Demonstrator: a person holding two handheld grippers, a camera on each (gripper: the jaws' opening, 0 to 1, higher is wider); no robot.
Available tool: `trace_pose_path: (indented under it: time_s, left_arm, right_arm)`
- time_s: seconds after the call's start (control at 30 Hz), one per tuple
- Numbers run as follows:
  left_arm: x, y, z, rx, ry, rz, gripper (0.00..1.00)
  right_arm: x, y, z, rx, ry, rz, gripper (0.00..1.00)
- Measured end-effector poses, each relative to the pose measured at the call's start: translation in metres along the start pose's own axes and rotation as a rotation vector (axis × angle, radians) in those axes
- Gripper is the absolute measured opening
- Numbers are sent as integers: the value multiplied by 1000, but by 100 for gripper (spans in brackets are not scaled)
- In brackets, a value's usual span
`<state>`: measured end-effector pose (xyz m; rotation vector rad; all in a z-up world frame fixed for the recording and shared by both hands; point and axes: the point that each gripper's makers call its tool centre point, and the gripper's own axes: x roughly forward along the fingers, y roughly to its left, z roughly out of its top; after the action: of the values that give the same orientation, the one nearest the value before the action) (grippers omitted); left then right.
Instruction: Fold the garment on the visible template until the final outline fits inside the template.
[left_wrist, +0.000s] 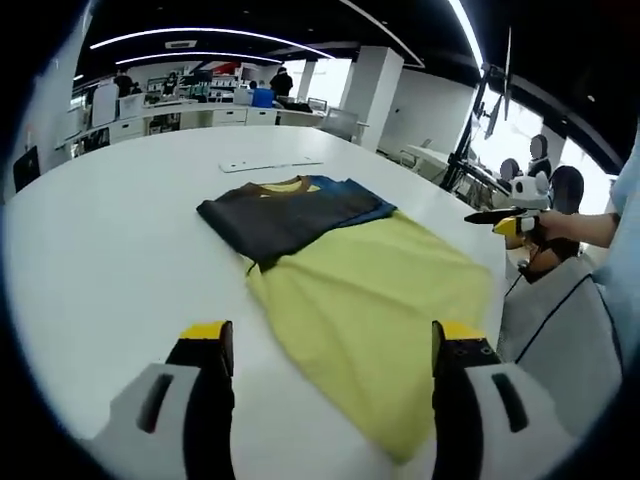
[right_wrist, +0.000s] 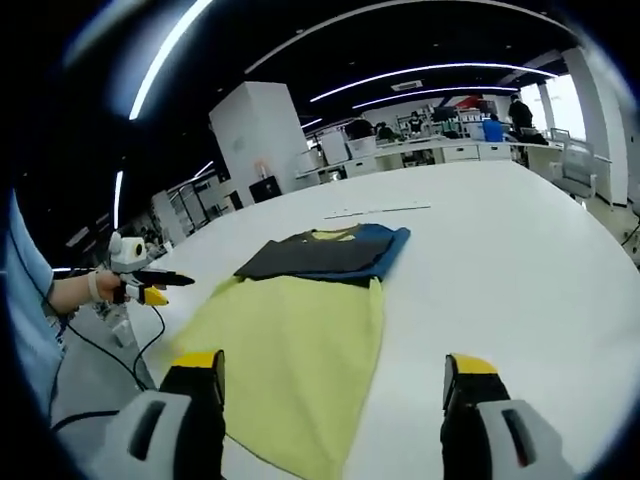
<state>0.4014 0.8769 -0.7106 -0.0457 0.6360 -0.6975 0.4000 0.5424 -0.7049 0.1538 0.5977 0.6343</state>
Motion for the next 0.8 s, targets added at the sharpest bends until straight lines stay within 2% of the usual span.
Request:
trace_pose_path:
  time_s: [0.17,0.33,0.47,0.57,0.8]
  left_arm:
    - [-8,-4,-14,-6,22,-6,77]
    - [-14,-14,-30,-24,47,-28,72]
    - [-20,-25,-48,-36,82,-70,70]
    - [-24,-29,-59,-33,107,-77,67]
    - [-30,-37,-78,-78,143,-102,59]
  right_arm:
    - [-5,0,-11,-7,28,4,87]
    - [-8,1,-26,-27,66,8,85]
    - [-11,6,-41,-26,104,24,77]
    - [-13,7,-50,-10,125,26,73]
    - [-19,11,-65,9,168,42,61]
